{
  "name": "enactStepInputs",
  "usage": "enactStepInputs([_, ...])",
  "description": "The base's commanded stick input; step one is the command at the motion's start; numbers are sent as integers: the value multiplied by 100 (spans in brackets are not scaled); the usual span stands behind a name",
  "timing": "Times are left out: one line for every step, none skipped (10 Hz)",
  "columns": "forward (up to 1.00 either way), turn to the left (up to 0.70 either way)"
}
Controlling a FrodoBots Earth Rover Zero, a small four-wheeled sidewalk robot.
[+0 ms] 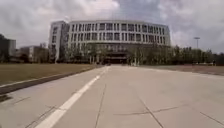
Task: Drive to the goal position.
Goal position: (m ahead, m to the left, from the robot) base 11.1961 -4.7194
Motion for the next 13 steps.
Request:
enactStepInputs([50, -2])
enactStepInputs([50, -2])
enactStepInputs([50, -2])
enactStepInputs([50, -2])
enactStepInputs([50, -2])
enactStepInputs([50, -2])
enactStepInputs([50, -2])
enactStepInputs([50, -2])
enactStepInputs([50, -2])
enactStepInputs([50, -2])
enactStepInputs([50, -2])
enactStepInputs([50, -2])
enactStepInputs([50, -2])
